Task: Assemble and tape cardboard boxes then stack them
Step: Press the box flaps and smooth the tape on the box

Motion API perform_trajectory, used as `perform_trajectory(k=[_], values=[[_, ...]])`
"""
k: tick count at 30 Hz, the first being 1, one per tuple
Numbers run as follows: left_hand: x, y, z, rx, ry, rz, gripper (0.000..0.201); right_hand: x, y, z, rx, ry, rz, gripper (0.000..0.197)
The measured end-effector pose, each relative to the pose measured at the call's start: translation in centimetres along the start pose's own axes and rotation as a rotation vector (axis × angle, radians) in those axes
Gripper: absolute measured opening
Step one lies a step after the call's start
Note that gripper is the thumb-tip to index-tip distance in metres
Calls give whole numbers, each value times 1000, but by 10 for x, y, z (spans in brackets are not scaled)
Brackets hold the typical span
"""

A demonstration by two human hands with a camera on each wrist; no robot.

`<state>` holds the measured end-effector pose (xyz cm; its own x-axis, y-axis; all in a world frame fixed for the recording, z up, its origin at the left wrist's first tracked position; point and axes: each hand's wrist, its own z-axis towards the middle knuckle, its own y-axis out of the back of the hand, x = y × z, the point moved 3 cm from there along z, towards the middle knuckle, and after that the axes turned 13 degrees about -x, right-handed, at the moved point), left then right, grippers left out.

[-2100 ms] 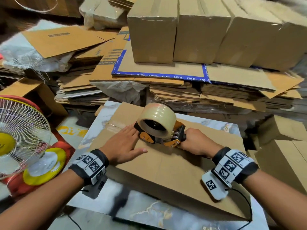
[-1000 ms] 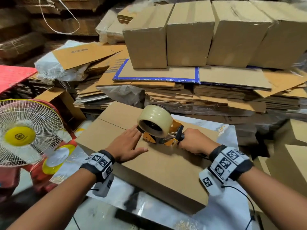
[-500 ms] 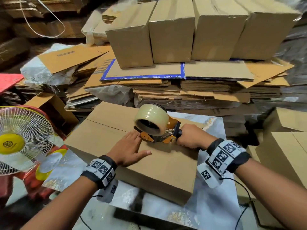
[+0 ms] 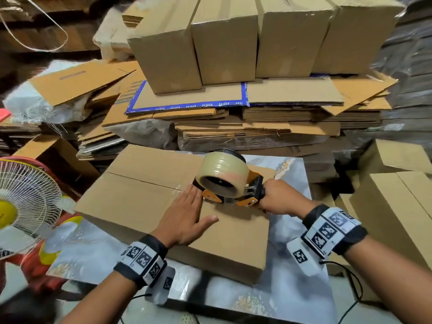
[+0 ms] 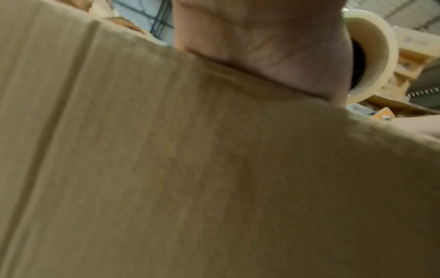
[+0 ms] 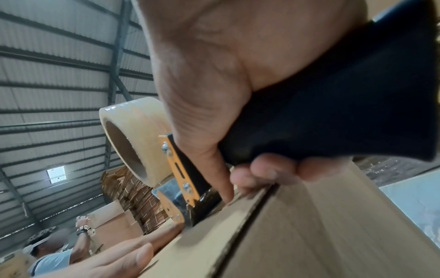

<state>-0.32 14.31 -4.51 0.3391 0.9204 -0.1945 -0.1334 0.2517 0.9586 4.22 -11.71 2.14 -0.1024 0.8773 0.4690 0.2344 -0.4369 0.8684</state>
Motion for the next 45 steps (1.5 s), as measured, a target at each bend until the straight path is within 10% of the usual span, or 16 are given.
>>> perform_trajectory(k=[16, 45], values=[[78, 8, 27, 64, 17, 68, 103, 10, 0, 34, -23, 7, -20, 15], [-47, -5, 47, 40, -47, 29, 112, -36, 33, -3, -84, -87, -16, 14]])
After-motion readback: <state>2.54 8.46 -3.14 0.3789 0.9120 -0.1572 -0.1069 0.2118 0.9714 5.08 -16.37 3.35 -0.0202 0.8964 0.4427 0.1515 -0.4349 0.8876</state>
